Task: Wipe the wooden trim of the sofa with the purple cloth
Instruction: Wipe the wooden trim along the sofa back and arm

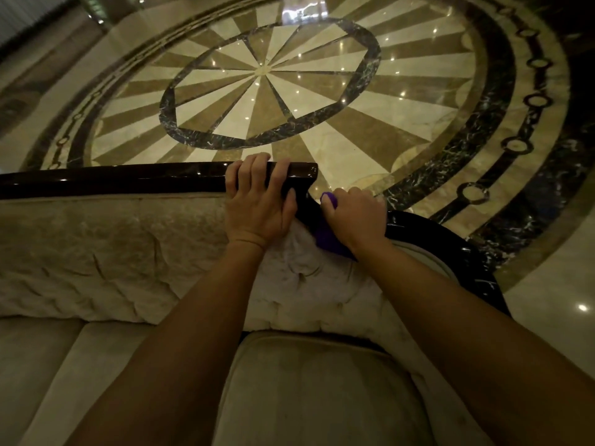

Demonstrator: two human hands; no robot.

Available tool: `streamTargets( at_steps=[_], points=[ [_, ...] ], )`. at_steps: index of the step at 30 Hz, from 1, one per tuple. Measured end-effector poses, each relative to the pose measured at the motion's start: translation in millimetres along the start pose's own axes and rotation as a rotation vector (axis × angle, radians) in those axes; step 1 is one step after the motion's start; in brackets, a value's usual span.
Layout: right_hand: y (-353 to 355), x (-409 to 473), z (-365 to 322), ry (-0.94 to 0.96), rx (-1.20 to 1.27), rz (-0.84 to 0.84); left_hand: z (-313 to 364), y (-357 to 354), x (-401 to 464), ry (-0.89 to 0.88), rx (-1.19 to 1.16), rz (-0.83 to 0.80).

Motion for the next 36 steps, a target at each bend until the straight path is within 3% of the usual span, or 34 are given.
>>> streamTargets(
  at_steps=[9, 14, 19, 22, 26, 30, 36],
  points=[
    [32.9, -57.3, 55.5, 0.078, -0.229, 0.010, 39.4, 14.4, -64.5, 0.224, 0.029, -0.207],
    [63.6, -79.3, 98.8, -0.082, -0.166, 0.043, 36.1, 13.6, -101.9, 0.113, 0.019, -0.302],
    [76.3, -135.6, 137.0, -0.232, -0.140, 0.044, 69.2, 36.0, -112.9, 0.273, -0.104, -0.376],
    [69.1, -196.6, 162.9, -0.359, -0.192, -0.043, 89.8, 52.9, -150.8, 0.268, -0.210, -0.453],
    [63.8, -292.3, 192.1, -0.431, -0.437, -0.258, 133.0, 92.6, -235.6, 0.352, -0.351, -0.720],
    [88.7, -342.8, 203.3, -0.518, -0.370, -0.380, 173.7, 136.5, -291.1, 0.375, -0.453, -0.966],
    [128.3, -392.5, 189.6, -0.603, -0.366, -0.554, 203.2, 189.6, -288.1, 0.315, -0.660, -1.063]
  ],
)
Point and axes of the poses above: each hand's wrist, its own x-axis towards the middle knuckle, its own y-axis out of the back of the hand, z = x × y, the point moved 2 cm from there along x, towards the middle knuckle, and after that the axes turned 6 degrees about x, right-handed, at the moved point
